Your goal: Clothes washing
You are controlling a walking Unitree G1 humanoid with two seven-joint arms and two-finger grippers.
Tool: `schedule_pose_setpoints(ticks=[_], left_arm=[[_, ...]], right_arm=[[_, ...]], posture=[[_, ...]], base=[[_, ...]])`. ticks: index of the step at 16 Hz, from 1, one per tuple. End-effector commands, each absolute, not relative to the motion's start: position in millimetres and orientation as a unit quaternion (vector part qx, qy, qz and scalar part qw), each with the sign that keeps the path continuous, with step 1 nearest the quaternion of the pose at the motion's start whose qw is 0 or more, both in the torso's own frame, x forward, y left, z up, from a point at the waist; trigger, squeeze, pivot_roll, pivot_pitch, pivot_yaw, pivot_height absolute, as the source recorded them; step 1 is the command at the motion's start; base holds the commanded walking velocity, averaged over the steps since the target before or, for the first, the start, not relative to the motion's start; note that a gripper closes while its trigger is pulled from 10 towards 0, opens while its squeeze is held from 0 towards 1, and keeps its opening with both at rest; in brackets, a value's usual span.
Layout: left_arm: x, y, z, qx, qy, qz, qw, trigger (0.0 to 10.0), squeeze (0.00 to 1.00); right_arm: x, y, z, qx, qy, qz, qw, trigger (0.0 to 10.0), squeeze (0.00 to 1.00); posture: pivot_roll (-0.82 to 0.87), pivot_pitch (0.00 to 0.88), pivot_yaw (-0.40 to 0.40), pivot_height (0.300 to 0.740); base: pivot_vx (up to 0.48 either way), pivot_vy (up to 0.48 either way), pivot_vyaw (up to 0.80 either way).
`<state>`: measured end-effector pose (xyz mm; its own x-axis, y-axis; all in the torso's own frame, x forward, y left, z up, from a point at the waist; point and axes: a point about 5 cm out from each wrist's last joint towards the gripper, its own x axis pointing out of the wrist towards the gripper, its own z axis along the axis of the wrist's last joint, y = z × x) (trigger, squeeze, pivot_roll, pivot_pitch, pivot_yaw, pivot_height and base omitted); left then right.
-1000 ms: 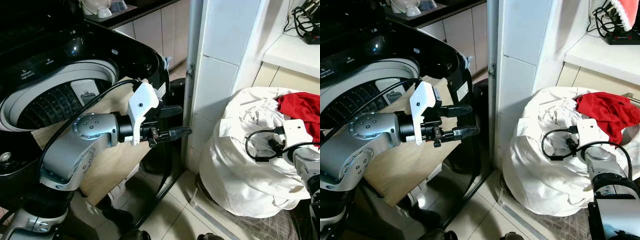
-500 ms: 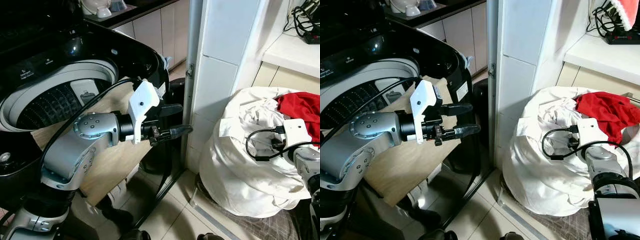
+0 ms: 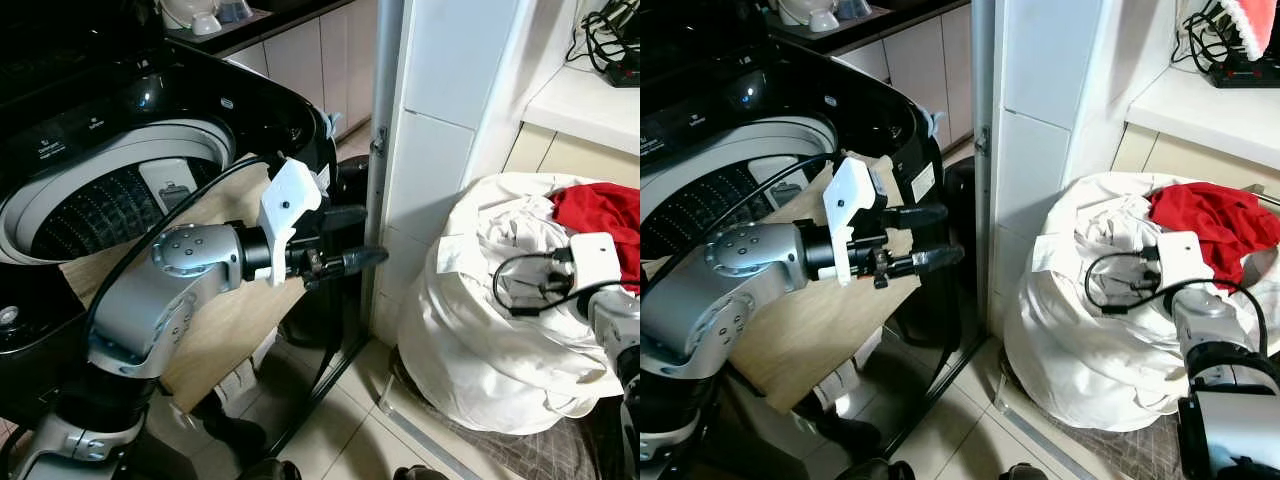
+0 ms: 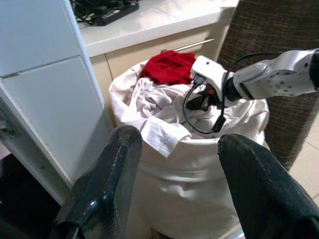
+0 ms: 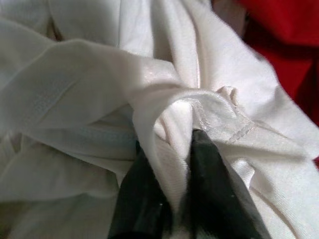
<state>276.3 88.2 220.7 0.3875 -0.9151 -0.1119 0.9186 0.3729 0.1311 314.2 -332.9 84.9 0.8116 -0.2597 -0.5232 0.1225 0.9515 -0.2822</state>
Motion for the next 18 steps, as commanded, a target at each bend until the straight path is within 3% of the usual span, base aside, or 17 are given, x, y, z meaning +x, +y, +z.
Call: schedule_pose_setpoints(ticks=[1, 4, 6, 10, 11, 12, 15, 18], left_arm=[[283, 91, 228, 0.096, -0.006, -0.529, 0.843, 10.0, 0.0], [293, 95, 237, 0.091, -0.04, -0.482, 0.87, 10.0, 0.0], [301, 95, 250, 0.069, -0.079, -0.449, 0.887, 10.0, 0.0], [301, 74, 267, 0.036, -0.134, -0.455, 0.879, 10.0, 0.0], [301, 70, 268, 0.029, -0.138, -0.458, 0.878, 10.0, 0.15], [301, 66, 271, 0.02, -0.146, -0.458, 0.877, 10.0, 0.99], [294, 44, 283, -0.027, -0.176, -0.493, 0.852, 10.0, 1.0], [289, 33, 279, -0.028, -0.182, -0.507, 0.842, 10.0, 1.0]], right_arm=[[324, -331, 101, -0.108, 0.255, -0.093, 0.956, 0.0, 0.0], [337, -321, 139, -0.05, 0.166, -0.037, 0.984, 0.0, 0.0], [331, -294, 196, 0.048, 0.059, 0.078, 0.994, 0.0, 0.0], [297, -233, 273, 0.17, -0.059, 0.296, 0.938, 0.0, 0.0], [294, -227, 279, 0.181, -0.068, 0.316, 0.929, 0.0, 0.0], [289, -220, 286, 0.194, -0.08, 0.339, 0.917, 0.0, 0.0], [271, -198, 308, 0.279, -0.126, 0.407, 0.86, 0.0, 0.0], [266, -187, 306, 0.292, -0.115, 0.427, 0.848, 0.0, 0.0]], posture=[[-0.06, 0.038, 0.101, 0.74], [-0.07, 0.034, 0.1, 0.74], [-0.09, 0.032, 0.096, 0.74], [-0.11, 0.021, 0.082, 0.74], [-0.11, 0.019, 0.08, 0.74], [-0.11, 0.016, 0.077, 0.74], [-0.11, 0.003, 0.067, 0.74], [-0.11, 0.001, 0.063, 0.74]], base=[[0.0, 0.0, 0.0], [0.0, 0.0, 0.0], [0.0, 0.0, 0.0], [0.0, 0.0, 0.0], [0.0, 0.0, 0.0], [0.0, 0.0, 0.0], [0.0, 0.0, 0.0], [0.0, 0.0, 0.0]])
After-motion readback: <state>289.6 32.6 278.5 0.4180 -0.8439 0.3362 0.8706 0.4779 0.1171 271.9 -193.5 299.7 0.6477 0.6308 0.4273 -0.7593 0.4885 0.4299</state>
